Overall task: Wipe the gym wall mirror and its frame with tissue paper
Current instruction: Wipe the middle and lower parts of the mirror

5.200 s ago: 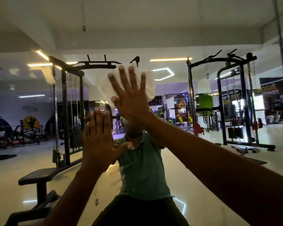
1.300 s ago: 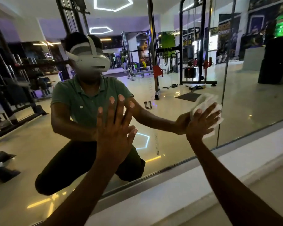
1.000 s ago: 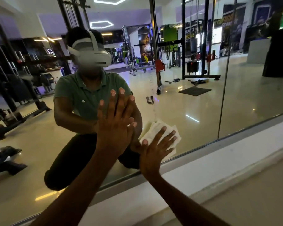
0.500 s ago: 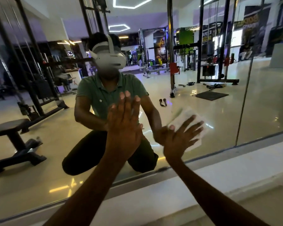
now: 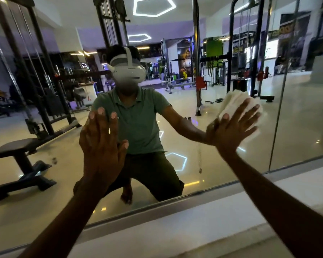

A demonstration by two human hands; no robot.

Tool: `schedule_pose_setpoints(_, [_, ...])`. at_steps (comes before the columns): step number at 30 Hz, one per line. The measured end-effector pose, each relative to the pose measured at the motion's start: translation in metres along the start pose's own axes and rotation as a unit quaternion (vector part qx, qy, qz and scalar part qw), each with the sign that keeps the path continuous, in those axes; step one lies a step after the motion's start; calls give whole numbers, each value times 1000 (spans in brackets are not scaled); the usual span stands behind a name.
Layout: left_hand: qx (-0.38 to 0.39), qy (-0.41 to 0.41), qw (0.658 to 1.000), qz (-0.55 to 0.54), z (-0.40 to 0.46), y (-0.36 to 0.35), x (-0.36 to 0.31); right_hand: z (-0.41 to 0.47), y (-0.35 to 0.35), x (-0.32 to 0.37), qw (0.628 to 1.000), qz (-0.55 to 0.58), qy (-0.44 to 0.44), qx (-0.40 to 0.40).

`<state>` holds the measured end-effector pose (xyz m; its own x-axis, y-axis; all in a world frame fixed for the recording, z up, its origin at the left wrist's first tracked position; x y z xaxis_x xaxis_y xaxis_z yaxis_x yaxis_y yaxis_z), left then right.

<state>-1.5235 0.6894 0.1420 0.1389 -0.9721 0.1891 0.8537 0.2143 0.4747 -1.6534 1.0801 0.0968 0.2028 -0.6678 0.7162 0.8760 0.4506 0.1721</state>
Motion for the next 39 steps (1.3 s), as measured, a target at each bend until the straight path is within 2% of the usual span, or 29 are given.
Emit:
schedule_pose_setpoints(2, [-6,-3,1000,3,-1,1,2,-55,-12,52,999,6,41,0])
schedule_pose_setpoints(5, [-1,-37,999,9,-1,2,3,-159,-45,130,970,-8,223,92])
schedule_pose_setpoints(7, [7,-45,999,24,-2,3,15,-184,-54,144,938,-24,321,124])
schedule_pose_setpoints(10, [6,-7,1000,17,1,11,44,-156,-41,128,879,-44,458,124])
schedule_pose_setpoints(11, [2,8,1000,17,4,15,53,-130,-34,115,878,-58,462,110])
schedule_pose_setpoints(12, [-2,22,1000,20,7,19,62,-95,-26,100,901,-67,420,87])
schedule_pose_setpoints(14, [-2,39,999,23,13,24,75,-24,-13,75,970,-43,238,27])
schedule_pose_setpoints(15, [-3,42,999,23,14,25,80,-7,-6,76,991,-15,131,-12])
schedule_pose_setpoints(16, [-1,38,999,23,14,24,84,-7,-3,89,998,1,50,-46])
schedule_pose_setpoints(17, [3,33,999,20,12,22,86,-20,-3,117,998,9,19,-60])
schedule_pose_setpoints(18, [6,26,1000,16,11,19,90,-44,-8,154,998,13,45,-49])
schedule_pose_setpoints(19, [7,18,1000,13,10,17,92,-75,-17,192,993,13,115,-16])
schedule_pose_setpoints(21, [3,8,1000,13,11,19,96,-147,-39,249,957,9,281,74])
schedule_pose_setpoints(23, [-6,11,1000,19,11,24,103,-187,-47,265,905,5,410,114])
schedule_pose_setpoints(26, [-8,18,999,37,11,27,117,-171,-41,250,834,-4,540,115])
schedule_pose_setpoints(27, [-7,17,999,40,11,27,120,-152,-37,238,829,-15,549,109])
schedule_pose_setpoints(29, [-10,10,999,43,10,28,123,-100,-25,203,860,-37,503,82])
schedule_pose_setpoints(32, [-18,-5,999,37,10,31,124,-52,-14,177,940,-32,336,42])
schedule_pose_setpoints(34, [-20,-5,999,30,7,34,131,-68,-19,207,971,-10,238,26])
schedule_pose_setpoints(36, [-19,9,999,26,3,38,149,-111,-31,269,964,6,263,38])
schedule_pose_setpoints(39, [-13,25,999,19,2,49,185,-182,-49,348,912,9,402,80])
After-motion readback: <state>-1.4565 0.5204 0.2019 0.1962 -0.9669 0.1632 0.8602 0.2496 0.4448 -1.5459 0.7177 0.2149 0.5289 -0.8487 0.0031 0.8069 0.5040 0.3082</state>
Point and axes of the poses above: each hand's wrist, its own z-axis towards the middle knuckle, its own y-axis out of the back of the hand, x = y × z, the point moved 10 cm from there along z, towards the middle knuckle, and after that the axes turned 3 degrees about y, right-handed, at the moved point
